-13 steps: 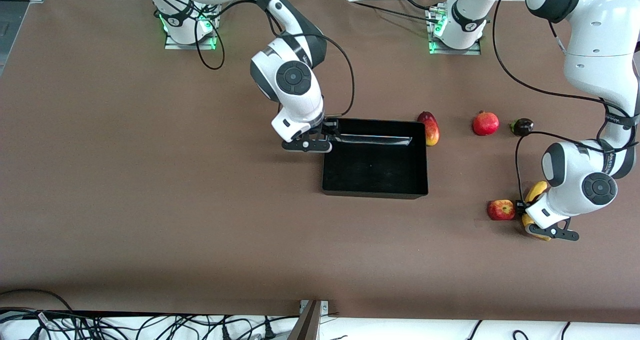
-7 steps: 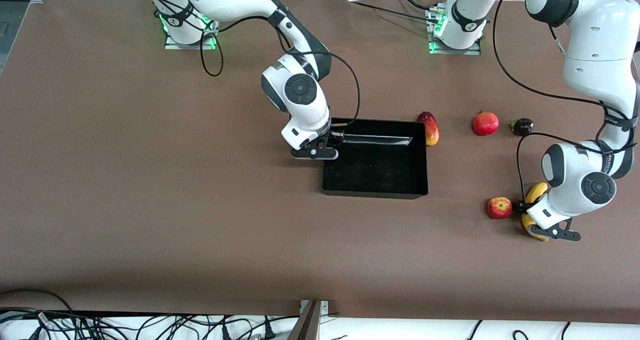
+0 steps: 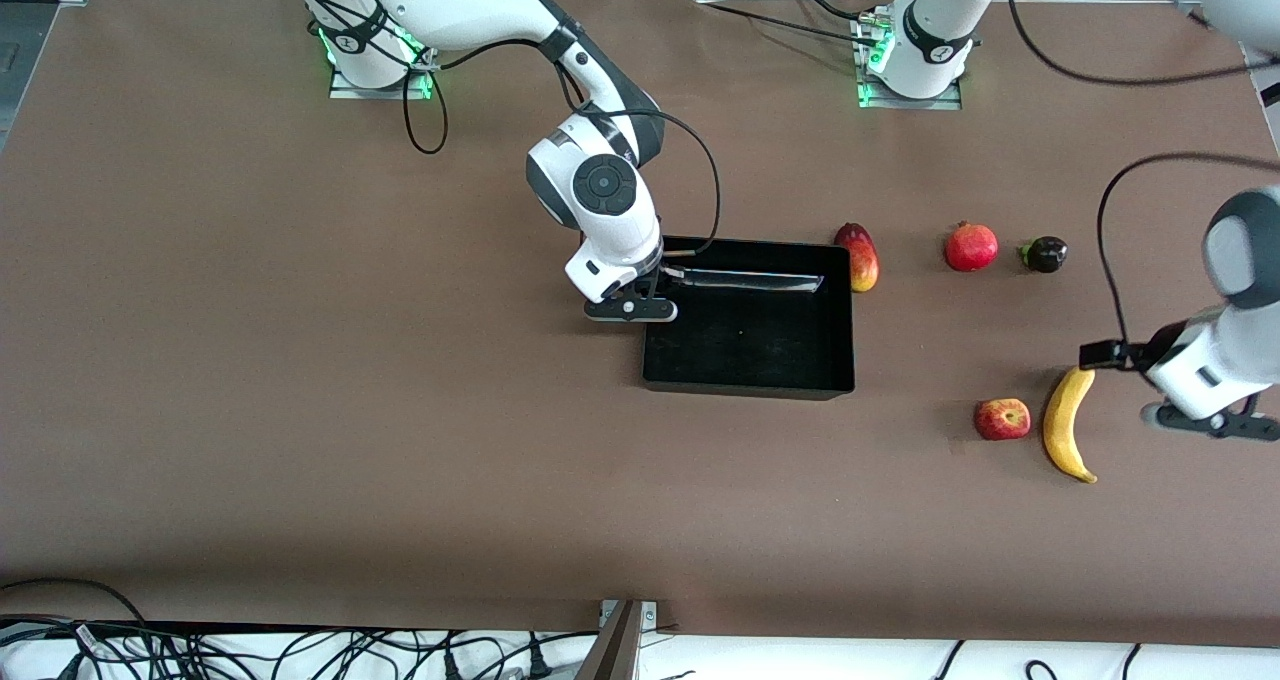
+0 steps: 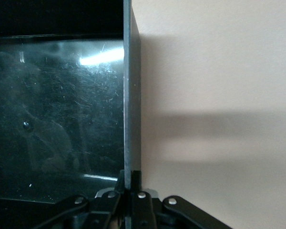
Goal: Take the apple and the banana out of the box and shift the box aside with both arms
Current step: 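Drag the black tray toward the right arm while the left gripper withdraws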
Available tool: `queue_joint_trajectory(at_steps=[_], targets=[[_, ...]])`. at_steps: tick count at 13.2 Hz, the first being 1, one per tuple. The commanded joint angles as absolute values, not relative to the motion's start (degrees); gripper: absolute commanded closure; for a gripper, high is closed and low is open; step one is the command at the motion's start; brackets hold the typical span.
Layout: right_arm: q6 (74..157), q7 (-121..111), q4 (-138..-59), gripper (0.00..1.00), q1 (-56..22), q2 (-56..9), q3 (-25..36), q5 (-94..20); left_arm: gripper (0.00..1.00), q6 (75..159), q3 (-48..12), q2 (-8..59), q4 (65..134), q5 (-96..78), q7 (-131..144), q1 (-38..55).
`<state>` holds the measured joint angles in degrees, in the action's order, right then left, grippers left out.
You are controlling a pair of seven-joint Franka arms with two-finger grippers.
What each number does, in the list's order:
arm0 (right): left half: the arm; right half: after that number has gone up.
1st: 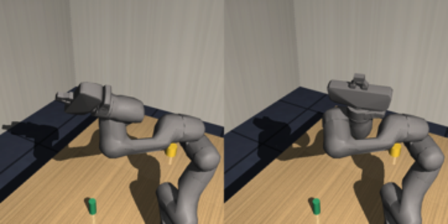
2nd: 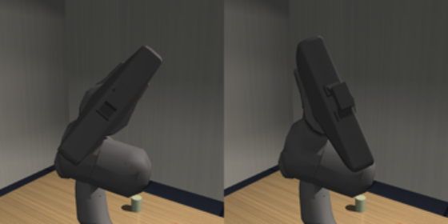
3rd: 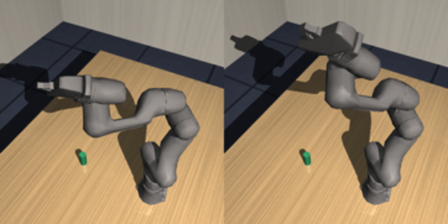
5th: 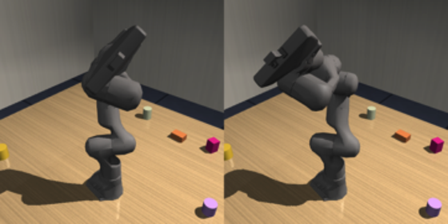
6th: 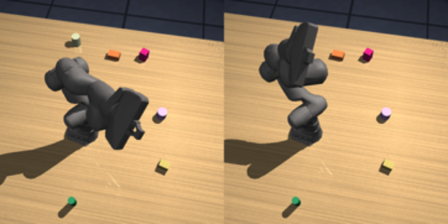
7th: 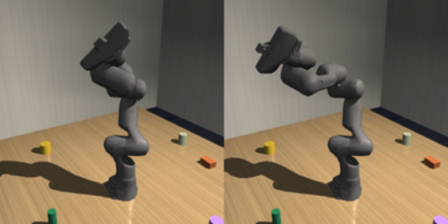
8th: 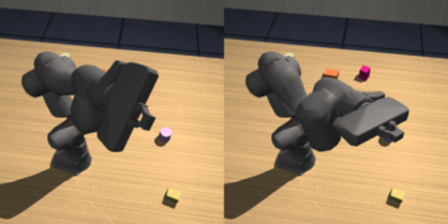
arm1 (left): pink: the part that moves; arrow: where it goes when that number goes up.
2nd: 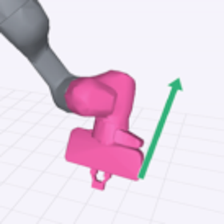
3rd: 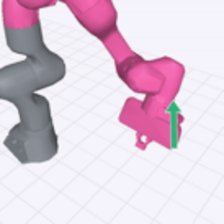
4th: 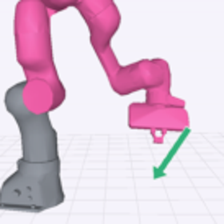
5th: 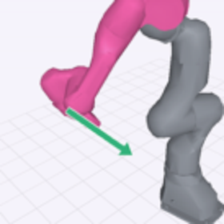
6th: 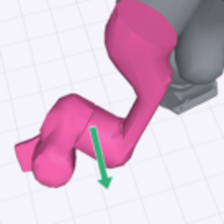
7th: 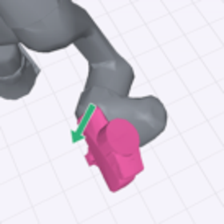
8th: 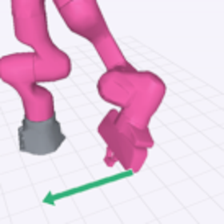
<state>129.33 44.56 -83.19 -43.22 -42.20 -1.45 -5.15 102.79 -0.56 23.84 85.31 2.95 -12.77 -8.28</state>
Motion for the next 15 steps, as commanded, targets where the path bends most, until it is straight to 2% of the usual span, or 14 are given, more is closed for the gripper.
queue_joint_trajectory(at_steps=[1, 5, 8, 10, 15], targets=[[118.78, 42.38, -82.88, 1.0, -41.49, -35.71, 2.1, -6.06, 0.0, 97.41, -0.35, 15.85, 88.07, 1.32, -10.73, -5.55], [109.62, 27.91, -88.74, 1.0, -29.22, -24.99, 2.9, -6.15, 0.0, 93.78, -0.35, 4.6, 87.8, 1.06, -9.14, -0.01], [108.54, 17.87, -94.99, 1.0, -19.81, -19.44, 3.08, -6.15, 0.0, 88.44, -1.14, -0.43, 87.89, -0.35, -9.14, 1.49], [107.93, 12.51, -96.85, 1.0, -14.96, -18.28, 4.47, -6.15, 0.0, 85.18, -1.32, -2.19, 87.98, -0.35, -9.05, 2.54], [108.54, -4.55, -104.66, 1.0, -11.43, -17.49, 14.57, -10.44, 0.0, 82.8, -1.32, -5.0, 88.68, -0.18, -8.09, 3.43]])
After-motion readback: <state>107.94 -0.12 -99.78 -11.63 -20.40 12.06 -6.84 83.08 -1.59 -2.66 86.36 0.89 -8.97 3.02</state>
